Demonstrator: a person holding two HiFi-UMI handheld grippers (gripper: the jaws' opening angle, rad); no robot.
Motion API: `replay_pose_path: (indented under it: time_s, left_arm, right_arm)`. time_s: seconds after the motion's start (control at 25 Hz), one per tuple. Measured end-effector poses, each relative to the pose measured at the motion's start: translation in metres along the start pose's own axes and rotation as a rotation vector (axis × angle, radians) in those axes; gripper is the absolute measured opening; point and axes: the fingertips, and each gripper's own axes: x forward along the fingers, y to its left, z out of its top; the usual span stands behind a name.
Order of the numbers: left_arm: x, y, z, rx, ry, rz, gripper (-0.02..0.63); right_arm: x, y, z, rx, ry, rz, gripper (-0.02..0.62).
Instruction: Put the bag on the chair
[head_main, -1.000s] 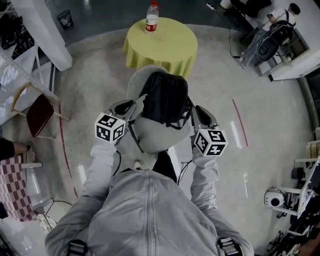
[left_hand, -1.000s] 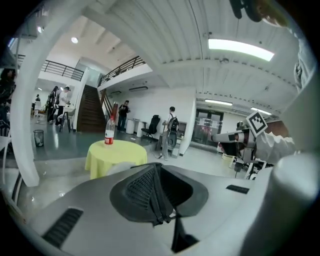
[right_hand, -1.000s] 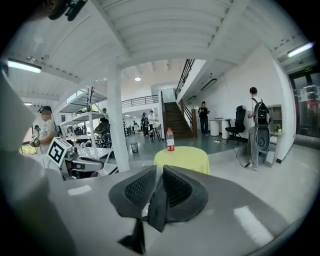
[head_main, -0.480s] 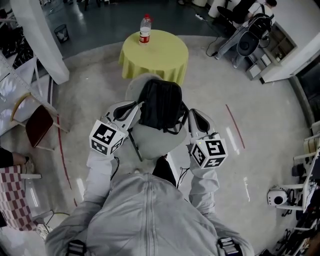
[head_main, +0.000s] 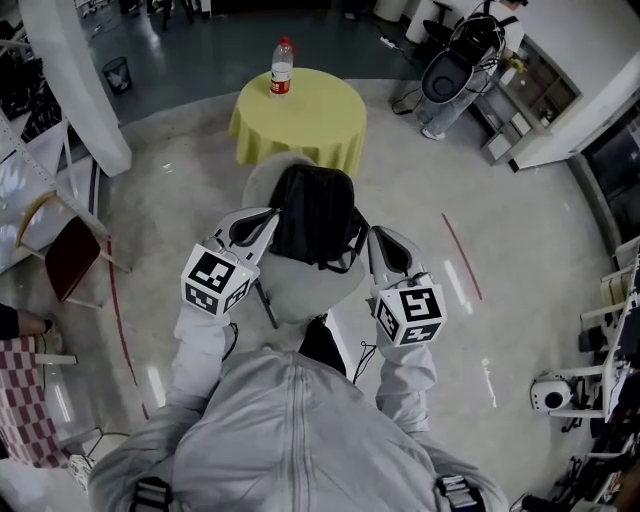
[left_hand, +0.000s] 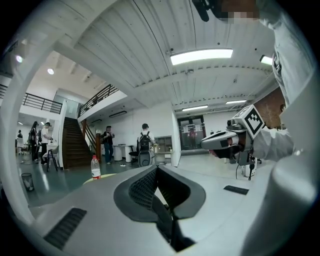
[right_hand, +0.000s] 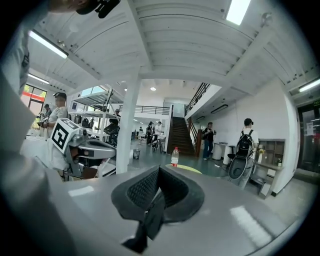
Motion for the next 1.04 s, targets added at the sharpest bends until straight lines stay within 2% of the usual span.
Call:
replay_pose_path:
  time_s: [0.24, 1.04]
  left_arm:
    - [0.002, -0.010, -0.001, -0.006, 0.003, -0.018, 0.006]
    - [0.018, -0.013, -0.017, -0.053, 0.046, -0.034, 0.006]
  right_arm:
    - [0.000, 0.005, -0.003, -0.020, 0.016, 0.018, 0.011]
    - [-0.001, -0.011, -0.022, 0.001, 0.048, -0.021, 0.011]
